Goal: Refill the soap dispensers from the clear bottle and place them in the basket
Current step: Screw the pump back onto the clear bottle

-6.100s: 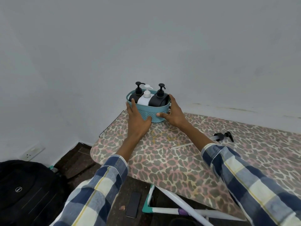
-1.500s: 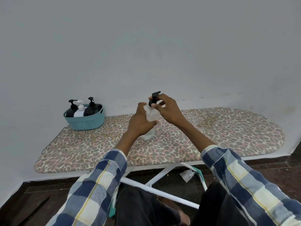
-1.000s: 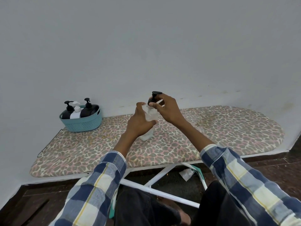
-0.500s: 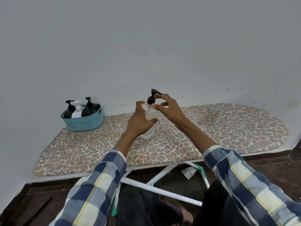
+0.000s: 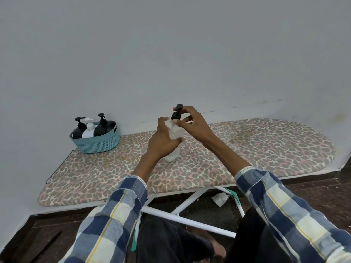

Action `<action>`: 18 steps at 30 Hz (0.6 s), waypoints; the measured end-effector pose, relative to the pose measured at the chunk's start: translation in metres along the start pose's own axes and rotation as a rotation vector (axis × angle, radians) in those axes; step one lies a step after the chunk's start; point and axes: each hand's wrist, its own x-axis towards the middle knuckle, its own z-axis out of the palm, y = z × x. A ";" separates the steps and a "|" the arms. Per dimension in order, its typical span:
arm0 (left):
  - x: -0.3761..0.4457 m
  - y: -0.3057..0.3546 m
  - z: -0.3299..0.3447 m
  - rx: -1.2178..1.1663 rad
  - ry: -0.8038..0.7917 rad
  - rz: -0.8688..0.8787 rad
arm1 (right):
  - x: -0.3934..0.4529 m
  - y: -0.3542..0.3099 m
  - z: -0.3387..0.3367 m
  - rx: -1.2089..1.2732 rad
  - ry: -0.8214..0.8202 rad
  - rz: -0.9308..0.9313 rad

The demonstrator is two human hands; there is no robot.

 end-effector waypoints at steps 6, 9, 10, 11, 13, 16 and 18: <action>0.001 0.001 0.002 0.001 -0.007 -0.004 | 0.002 -0.002 -0.005 -0.117 0.013 -0.087; 0.002 -0.001 0.002 0.007 -0.009 0.005 | 0.007 -0.006 -0.009 -0.192 -0.028 -0.140; 0.002 -0.001 0.002 0.008 -0.014 0.007 | 0.010 -0.007 -0.012 -0.207 -0.051 -0.153; 0.002 -0.001 0.002 0.008 -0.017 0.008 | 0.013 -0.008 -0.015 -0.226 -0.081 -0.153; 0.003 -0.001 0.002 0.007 -0.022 0.006 | 0.017 -0.011 -0.020 -0.275 -0.142 -0.123; 0.004 -0.001 0.003 0.007 -0.026 0.006 | 0.016 -0.011 -0.024 -0.254 -0.156 -0.080; 0.004 0.000 0.004 0.013 -0.026 0.007 | 0.013 -0.010 -0.022 -0.227 -0.083 -0.070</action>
